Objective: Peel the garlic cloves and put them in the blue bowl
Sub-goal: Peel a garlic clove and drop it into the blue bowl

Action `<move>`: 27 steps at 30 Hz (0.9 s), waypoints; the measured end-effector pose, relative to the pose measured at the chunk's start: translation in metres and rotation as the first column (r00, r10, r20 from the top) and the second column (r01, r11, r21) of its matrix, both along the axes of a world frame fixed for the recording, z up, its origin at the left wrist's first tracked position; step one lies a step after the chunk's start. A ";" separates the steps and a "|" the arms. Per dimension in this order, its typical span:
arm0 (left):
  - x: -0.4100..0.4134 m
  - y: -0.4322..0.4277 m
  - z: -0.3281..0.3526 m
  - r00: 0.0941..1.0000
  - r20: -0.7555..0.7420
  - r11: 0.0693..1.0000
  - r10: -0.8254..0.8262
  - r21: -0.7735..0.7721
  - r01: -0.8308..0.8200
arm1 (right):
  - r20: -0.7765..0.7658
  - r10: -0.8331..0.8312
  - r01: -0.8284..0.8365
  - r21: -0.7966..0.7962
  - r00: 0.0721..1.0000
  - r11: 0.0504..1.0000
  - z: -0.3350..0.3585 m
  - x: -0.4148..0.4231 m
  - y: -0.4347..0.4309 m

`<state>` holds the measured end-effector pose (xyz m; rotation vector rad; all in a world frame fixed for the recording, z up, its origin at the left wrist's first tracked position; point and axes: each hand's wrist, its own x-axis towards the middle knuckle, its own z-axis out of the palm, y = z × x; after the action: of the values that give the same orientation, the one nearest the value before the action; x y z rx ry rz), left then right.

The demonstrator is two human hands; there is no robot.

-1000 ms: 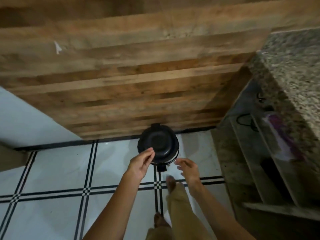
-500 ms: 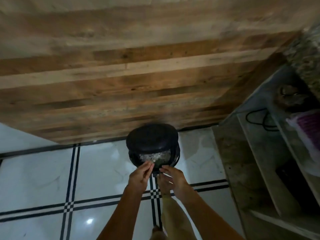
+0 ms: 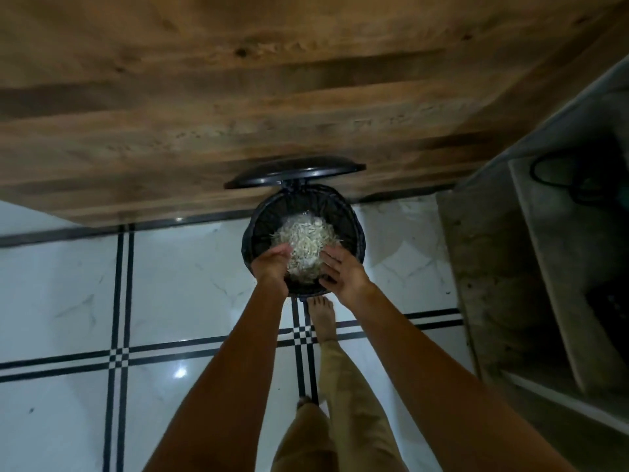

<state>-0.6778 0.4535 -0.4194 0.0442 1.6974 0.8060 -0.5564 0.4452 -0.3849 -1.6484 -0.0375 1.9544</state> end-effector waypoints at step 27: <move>0.503 -0.309 0.444 0.144 -0.170 0.014 -0.975 0.599 0.800 | 0.568 -0.765 0.320 0.695 0.305 0.644 0.403 0.444 -0.437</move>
<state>-0.1749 0.1447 0.0251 1.3209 0.6740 0.1829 -0.1119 0.0080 0.0179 -1.7522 -0.2355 0.3883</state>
